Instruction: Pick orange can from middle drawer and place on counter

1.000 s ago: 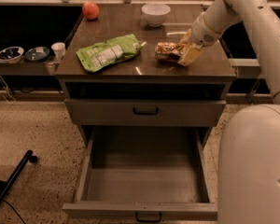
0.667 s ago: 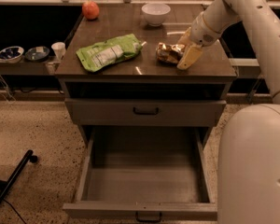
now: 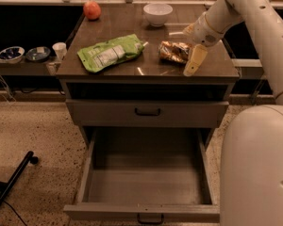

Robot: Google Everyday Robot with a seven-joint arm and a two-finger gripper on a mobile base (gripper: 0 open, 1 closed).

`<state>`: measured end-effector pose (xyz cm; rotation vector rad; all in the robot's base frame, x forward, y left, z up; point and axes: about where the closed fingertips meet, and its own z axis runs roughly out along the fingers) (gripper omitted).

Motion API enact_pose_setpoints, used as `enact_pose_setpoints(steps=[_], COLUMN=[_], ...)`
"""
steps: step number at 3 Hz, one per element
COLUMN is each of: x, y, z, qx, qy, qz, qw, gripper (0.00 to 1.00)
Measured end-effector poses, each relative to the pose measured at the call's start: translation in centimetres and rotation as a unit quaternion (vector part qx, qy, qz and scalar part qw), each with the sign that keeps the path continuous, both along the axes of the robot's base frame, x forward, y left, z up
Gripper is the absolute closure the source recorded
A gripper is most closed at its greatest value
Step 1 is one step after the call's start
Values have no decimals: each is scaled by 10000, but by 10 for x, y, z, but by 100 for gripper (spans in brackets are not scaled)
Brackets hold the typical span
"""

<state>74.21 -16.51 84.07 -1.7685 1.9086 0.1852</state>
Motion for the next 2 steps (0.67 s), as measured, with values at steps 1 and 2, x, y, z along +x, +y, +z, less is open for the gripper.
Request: enact_pose_setpoints(steps=[1,2], x=[-3,-5], y=[-6,-13], z=[24,46], qx=[33,155], qy=[-191,-379], qz=[-11,-32], qw=[9998,9992], gripper=[0,0])
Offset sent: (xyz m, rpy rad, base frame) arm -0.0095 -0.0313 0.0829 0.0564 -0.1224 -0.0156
